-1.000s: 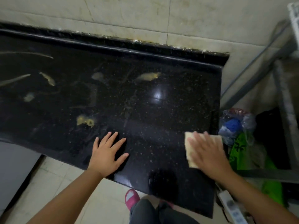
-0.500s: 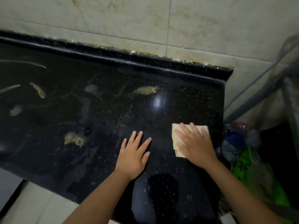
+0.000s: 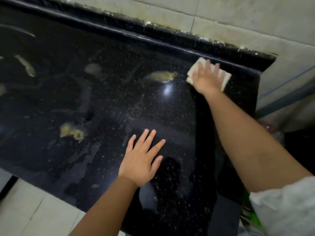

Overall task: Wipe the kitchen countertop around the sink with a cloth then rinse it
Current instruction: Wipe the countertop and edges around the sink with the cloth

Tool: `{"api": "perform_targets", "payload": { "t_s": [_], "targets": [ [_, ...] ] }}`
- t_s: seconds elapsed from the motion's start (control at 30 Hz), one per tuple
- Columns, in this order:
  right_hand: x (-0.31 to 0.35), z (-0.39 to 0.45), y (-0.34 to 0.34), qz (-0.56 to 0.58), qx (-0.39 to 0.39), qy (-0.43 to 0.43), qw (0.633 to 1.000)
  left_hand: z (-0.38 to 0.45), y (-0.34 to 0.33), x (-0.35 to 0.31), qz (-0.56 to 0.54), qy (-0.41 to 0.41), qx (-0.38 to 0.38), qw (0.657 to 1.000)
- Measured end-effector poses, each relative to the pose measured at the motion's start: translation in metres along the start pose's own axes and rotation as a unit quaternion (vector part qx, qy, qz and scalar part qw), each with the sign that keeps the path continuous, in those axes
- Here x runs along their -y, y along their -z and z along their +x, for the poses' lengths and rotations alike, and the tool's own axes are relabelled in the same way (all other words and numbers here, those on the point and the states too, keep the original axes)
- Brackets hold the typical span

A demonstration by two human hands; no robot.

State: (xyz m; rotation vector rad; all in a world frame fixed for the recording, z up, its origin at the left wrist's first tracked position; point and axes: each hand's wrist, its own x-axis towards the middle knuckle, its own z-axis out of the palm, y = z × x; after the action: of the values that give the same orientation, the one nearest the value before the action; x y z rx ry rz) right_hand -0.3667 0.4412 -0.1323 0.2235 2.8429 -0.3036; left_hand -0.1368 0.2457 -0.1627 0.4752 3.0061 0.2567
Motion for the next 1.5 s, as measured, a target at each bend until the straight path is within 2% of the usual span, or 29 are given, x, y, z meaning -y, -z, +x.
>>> {"api": "perform_targets", "payload": {
  "t_s": [0.1, 0.2, 0.27, 0.37, 0.43, 0.5, 0.57, 0.73, 0.8, 0.9, 0.97, 1.07, 1.13, 1.2, 1.27, 1.33, 1.43, 1.5],
  "targets": [
    [0.039, -0.030, -0.017, -0.030, 0.020, 0.145, 0.989, 0.001, 0.002, -0.001, -0.002, 0.001, -0.006, 1.000],
    [0.024, -0.088, -0.032, -0.060, 0.048, 0.235, 0.969, 0.001, 0.004, -0.001, -0.011, 0.006, -0.005, 1.000],
    [-0.016, -0.107, -0.032, -0.094, 0.050, 0.222, 0.969, 0.000, 0.004, -0.001, -0.016, 0.009, -0.006, 1.000],
    [-0.070, -0.089, -0.015, -0.080, 0.022, 0.084, 0.993, 0.000, 0.003, -0.002, -0.026, 0.016, -0.009, 1.000],
    [-0.077, -0.056, -0.001, -0.037, -0.010, 0.003, 0.999, 0.000, 0.002, -0.001, -0.028, 0.016, -0.013, 0.999],
    [-0.055, -0.021, 0.008, -0.006, -0.010, -0.034, 0.999, 0.000, 0.001, -0.001, -0.030, 0.015, -0.014, 0.999],
    [-0.017, 0.008, 0.006, 0.007, 0.005, -0.010, 1.000, 0.000, 0.001, -0.001, -0.031, 0.016, -0.014, 0.999],
    [0.086, -0.005, -0.023, -0.045, 0.041, 0.207, 0.976, 0.000, 0.001, -0.002, -0.038, 0.017, -0.018, 0.999],
    [0.095, -0.038, -0.035, -0.062, 0.065, 0.281, 0.955, 0.000, 0.002, -0.002, -0.042, 0.018, -0.020, 0.999],
    [0.051, -0.090, -0.041, -0.085, 0.084, 0.338, 0.933, 0.000, 0.004, -0.003, -0.052, 0.017, -0.020, 0.998],
    [0.003, -0.115, -0.036, -0.101, 0.076, 0.313, 0.941, -0.001, 0.005, -0.003, -0.057, 0.016, -0.017, 0.998],
    [-0.059, -0.109, -0.017, -0.100, 0.063, 0.158, 0.980, -0.001, 0.006, -0.003, -0.054, 0.019, -0.009, 0.998],
    [-0.071, -0.079, -0.006, -0.071, 0.039, 0.064, 0.995, 0.000, 0.006, -0.003, -0.052, 0.020, -0.004, 0.998],
    [-0.057, -0.046, 0.001, -0.035, 0.018, 0.015, 0.999, 0.000, 0.006, -0.003, -0.050, 0.021, -0.002, 0.999],
    [-0.028, -0.024, -0.002, -0.012, 0.020, 0.020, 1.000, 0.001, 0.005, -0.003, -0.048, 0.023, -0.006, 0.999],
    [0.005, -0.028, -0.010, -0.001, 0.033, 0.081, 0.996, 0.001, 0.005, -0.004, -0.048, 0.022, -0.012, 0.999],
    [0.027, -0.079, -0.031, -0.020, 0.055, 0.180, 0.982, 0.002, 0.004, -0.004, -0.045, 0.016, -0.028, 0.998],
    [0.007, -0.128, -0.046, -0.028, 0.060, 0.234, 0.970, 0.002, 0.005, -0.005, -0.042, 0.013, -0.036, 0.998]
  ]
}}
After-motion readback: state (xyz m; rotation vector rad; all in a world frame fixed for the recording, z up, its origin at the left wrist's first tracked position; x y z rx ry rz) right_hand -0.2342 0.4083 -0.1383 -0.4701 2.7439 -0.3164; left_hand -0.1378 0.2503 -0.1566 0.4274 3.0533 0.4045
